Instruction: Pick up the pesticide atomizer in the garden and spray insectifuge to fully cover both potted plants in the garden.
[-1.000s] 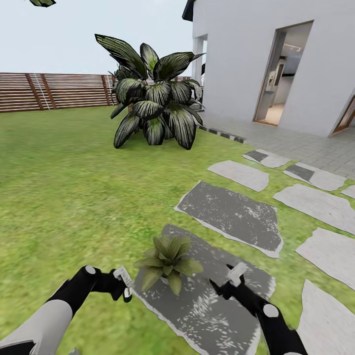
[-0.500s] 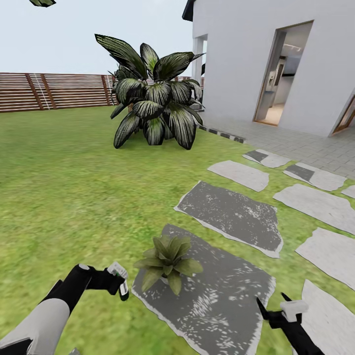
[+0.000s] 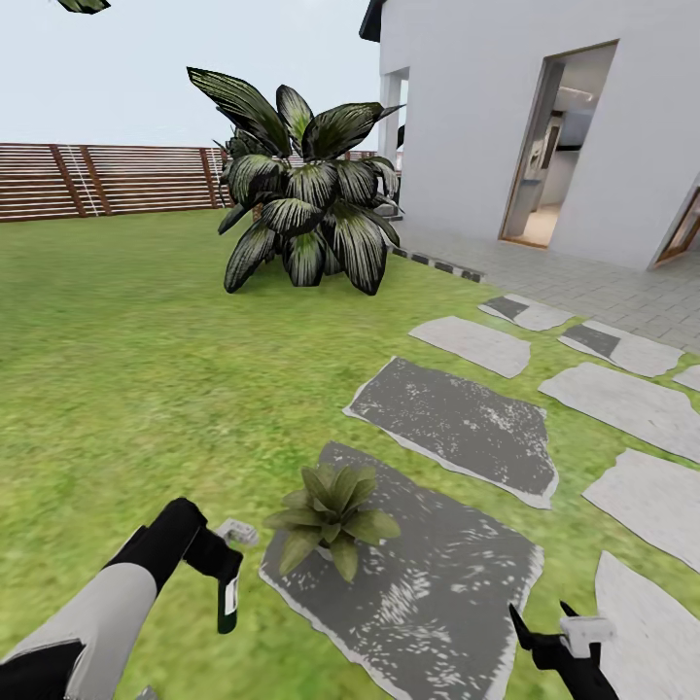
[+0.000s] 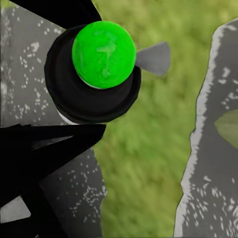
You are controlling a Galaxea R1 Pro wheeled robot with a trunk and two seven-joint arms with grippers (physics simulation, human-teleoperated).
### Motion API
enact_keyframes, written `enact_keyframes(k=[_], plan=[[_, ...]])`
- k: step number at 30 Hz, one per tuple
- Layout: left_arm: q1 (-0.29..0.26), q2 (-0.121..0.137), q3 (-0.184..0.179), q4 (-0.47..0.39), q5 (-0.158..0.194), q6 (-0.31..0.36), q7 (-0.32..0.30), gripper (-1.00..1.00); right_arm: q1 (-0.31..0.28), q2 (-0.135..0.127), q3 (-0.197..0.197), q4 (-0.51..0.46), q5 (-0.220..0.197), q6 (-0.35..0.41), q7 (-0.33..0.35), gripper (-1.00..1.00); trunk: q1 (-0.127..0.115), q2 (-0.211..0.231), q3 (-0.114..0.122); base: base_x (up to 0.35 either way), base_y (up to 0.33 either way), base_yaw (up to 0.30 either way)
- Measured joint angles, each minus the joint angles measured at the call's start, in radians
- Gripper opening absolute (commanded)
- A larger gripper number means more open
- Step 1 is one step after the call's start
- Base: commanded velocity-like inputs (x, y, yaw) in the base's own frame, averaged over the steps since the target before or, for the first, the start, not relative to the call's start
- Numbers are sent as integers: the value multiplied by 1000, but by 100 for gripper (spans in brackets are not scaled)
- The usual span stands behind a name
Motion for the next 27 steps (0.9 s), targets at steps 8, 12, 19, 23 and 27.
enact_keyframes(k=[8,12,19,23,27], plan=[[2,-2,-36,-4,-4,78,2,-100,0,-1,-1,0,0,0,0,100,0,0,0,0,0,-48],[1,-2,-90,3,-3,94,2,-100,0,-1,-1,1,0,0,0,100,0,0,0,0,0,-269],[5,-2,-176,5,-1,193,1,-100,0,-1,-1,1,0,0,0,100,0,0,0,38,14,-292],[5,-2,-178,3,-2,195,1,-100,0,-1,-1,2,0,0,-1,100,-1,0,0,239,119,-273],[7,-1,-180,4,-5,195,1,-100,0,0,0,1,1,0,1,100,0,0,0,62,36,-58]])
